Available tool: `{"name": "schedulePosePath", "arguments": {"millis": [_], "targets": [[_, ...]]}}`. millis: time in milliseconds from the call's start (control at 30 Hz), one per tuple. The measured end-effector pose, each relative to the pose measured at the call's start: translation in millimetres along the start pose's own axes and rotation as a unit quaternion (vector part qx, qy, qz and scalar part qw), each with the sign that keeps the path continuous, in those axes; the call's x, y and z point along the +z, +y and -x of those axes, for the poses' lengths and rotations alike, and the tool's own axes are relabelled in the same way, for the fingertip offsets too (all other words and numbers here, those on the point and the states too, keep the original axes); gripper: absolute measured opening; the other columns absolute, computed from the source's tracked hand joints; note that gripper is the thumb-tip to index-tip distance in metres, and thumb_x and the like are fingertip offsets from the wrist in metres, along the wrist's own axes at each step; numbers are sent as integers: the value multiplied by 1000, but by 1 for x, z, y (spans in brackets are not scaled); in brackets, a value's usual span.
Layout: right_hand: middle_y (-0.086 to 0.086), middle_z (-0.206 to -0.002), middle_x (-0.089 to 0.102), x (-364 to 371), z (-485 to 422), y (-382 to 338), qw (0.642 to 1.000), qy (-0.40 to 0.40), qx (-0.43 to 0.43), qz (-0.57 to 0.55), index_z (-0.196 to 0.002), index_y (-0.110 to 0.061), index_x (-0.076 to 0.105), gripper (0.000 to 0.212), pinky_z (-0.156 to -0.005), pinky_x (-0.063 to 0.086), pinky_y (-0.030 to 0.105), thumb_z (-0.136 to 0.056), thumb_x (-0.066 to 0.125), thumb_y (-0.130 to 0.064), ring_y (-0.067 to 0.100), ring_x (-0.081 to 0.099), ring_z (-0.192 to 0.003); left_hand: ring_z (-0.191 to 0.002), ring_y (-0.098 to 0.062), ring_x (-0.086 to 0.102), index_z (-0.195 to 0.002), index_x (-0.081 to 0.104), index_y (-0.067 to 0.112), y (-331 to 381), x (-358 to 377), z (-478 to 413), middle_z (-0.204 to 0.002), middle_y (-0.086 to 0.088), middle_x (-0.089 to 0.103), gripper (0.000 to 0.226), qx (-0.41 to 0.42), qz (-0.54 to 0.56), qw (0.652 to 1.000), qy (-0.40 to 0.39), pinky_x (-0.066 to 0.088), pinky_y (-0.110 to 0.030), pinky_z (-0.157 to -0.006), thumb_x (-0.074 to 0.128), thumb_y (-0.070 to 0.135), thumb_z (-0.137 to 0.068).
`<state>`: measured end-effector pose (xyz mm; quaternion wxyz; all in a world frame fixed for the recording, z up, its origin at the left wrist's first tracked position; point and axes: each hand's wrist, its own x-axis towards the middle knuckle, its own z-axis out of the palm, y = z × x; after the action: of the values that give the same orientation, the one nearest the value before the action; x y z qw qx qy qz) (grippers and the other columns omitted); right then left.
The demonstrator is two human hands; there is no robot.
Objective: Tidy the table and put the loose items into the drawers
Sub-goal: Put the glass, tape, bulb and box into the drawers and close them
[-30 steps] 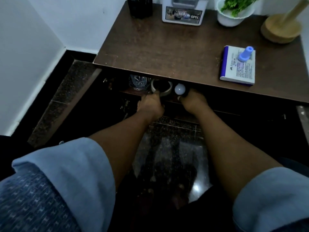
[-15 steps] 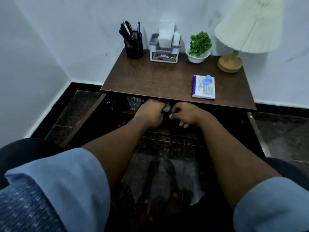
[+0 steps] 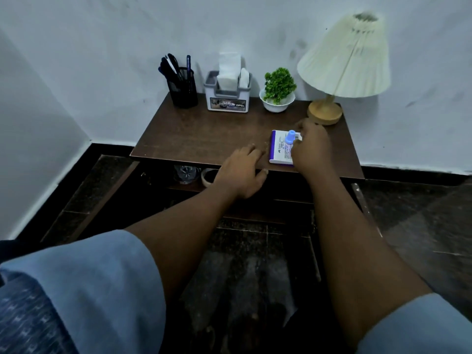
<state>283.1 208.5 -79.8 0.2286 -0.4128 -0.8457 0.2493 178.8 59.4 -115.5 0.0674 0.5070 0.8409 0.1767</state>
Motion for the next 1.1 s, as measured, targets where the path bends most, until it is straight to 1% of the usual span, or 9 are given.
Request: {"name": "schedulePosePath", "arguments": {"millis": [100,200,333,467,600,700,867,967,1100], "targets": [[13,-146,45,17,-10,-5,997,-57,-15,40,-150,-28,44,63,-109,36,43,-90,56,-11,37,43,-134,-153,-40,27,-164,18,32,0,16,-8,-172,-16,15,71,12,-4,999,-41,29,-51,-123,50,43,-101],[7,-155,37,33,-17,-5,993,-99,32,63,-150,-39,40,62,-112,30,53,-93,57,-19,39,32,-142,-154,-45,21,-164,17,34,2,32,-10,-172,-18,13,66,18,-74,996,-50,23,-55,-124,39,49,-103],[3,-144,54,40,-27,-3,994,-61,64,64,-132,-33,58,48,-110,32,49,-90,56,-10,35,38,-140,-152,-50,18,-162,21,36,11,38,-7,-170,-18,21,67,-16,-70,996,-44,17,-58,-125,43,54,-101],[10,-122,70,35,-26,5,999,-2,38,0,-120,-18,65,34,-95,42,32,-91,53,-5,32,61,-118,-148,-40,32,-144,49,28,27,30,-8,-156,-5,49,47,-80,68,994,10,26,-52,-122,51,45,-99],[8,-118,71,27,-19,7,998,-28,37,-35,-112,-17,71,24,-81,44,26,-90,63,-11,27,65,-110,-121,-34,55,-112,68,18,46,23,-1,-114,-6,74,23,-192,222,950,107,47,-45,-103,58,31,-96],[6,-112,73,15,-11,7,996,-73,21,-42,-107,-17,74,22,-76,42,22,-86,72,-12,22,67,-103,-112,-31,63,-103,66,14,45,22,11,-112,-8,73,10,-231,282,922,129,51,-43,-98,62,19,-96],[7,-104,73,1,13,4,983,-159,3,-87,-109,-16,74,25,-85,56,35,-85,78,-11,21,69,-95,-87,-30,72,-113,50,12,38,28,33,-115,-19,71,30,-317,560,754,135,63,-40,-74,69,0,-92],[5,-93,69,-3,30,2,973,-198,-4,-118,-110,-13,73,22,-74,54,35,-88,77,-9,15,64,-77,-67,-19,66,-115,58,2,27,27,46,-109,-19,72,26,-355,619,691,118,54,-24,-50,67,0,-91],[6,-93,71,-13,37,2,934,-335,26,-123,-107,-13,73,19,-66,55,32,-89,76,-9,16,63,-77,-60,-18,66,-91,71,5,10,32,72,-79,-12,77,8,-389,661,638,70,55,-24,-48,64,1,-89]]}}
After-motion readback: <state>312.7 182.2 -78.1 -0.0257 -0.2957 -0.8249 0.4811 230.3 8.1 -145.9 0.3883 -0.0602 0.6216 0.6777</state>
